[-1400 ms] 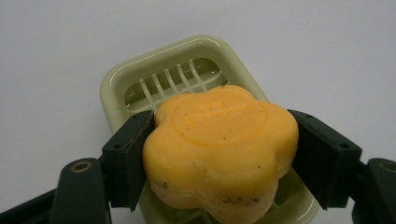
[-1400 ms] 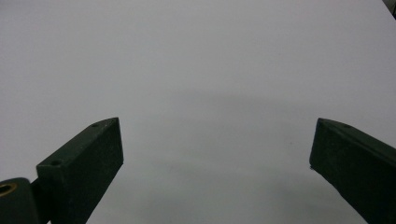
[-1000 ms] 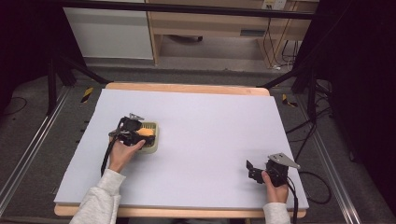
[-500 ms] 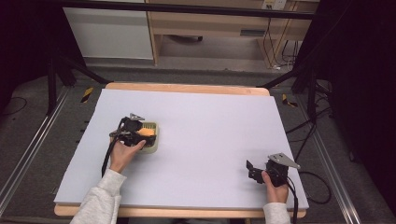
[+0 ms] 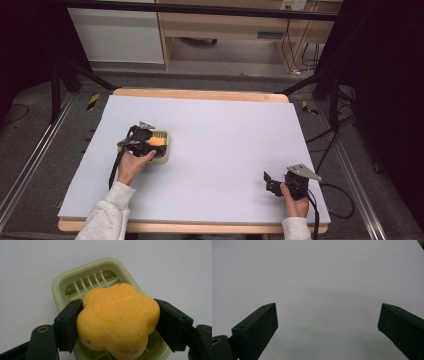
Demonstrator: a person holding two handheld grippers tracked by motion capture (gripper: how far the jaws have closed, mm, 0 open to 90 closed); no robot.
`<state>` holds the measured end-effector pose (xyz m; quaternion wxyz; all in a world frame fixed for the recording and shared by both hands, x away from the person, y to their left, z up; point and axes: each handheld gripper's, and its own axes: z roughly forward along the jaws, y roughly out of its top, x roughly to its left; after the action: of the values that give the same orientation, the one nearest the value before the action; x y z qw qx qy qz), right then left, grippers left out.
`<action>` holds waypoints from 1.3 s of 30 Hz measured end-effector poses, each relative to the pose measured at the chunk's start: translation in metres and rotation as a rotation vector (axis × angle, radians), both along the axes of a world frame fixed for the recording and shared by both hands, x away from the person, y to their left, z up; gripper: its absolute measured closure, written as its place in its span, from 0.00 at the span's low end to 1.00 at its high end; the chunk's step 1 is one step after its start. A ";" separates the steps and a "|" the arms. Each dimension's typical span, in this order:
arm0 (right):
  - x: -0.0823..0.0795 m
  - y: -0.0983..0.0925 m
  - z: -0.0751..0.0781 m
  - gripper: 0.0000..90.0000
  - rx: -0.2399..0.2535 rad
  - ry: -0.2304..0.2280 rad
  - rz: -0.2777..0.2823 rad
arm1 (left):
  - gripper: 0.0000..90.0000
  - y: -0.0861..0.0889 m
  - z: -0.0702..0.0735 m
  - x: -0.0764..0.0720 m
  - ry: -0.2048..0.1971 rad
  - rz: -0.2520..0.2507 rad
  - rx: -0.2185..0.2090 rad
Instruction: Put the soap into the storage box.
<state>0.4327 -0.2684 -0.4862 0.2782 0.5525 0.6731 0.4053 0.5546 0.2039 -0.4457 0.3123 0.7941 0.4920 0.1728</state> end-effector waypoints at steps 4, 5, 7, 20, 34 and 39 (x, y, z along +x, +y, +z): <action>0.000 0.000 0.000 0.04 0.000 0.001 0.000 | 0.29 0.000 0.000 0.000 0.001 -0.005 0.004; 0.000 0.000 0.000 0.04 0.000 0.001 0.000 | 0.29 0.000 0.000 0.000 0.003 -0.001 0.003; 0.000 0.000 0.000 0.04 -0.001 0.000 0.000 | 0.29 0.001 0.000 0.000 0.008 -0.002 0.004; 0.000 0.000 0.000 0.04 0.000 -0.001 0.000 | 0.26 0.002 0.004 -0.002 0.005 0.004 -0.051; 0.000 0.000 0.000 0.04 0.004 -0.002 -0.001 | 0.24 0.008 0.021 -0.015 -0.054 0.001 -0.056; -0.001 0.000 0.000 0.04 0.005 -0.003 -0.002 | 0.23 0.012 0.024 -0.022 -0.070 0.006 -0.068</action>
<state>0.4322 -0.2685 -0.4860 0.2782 0.5533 0.6712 0.4075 0.5329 0.2158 -0.4216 0.3557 0.7751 0.4885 0.1847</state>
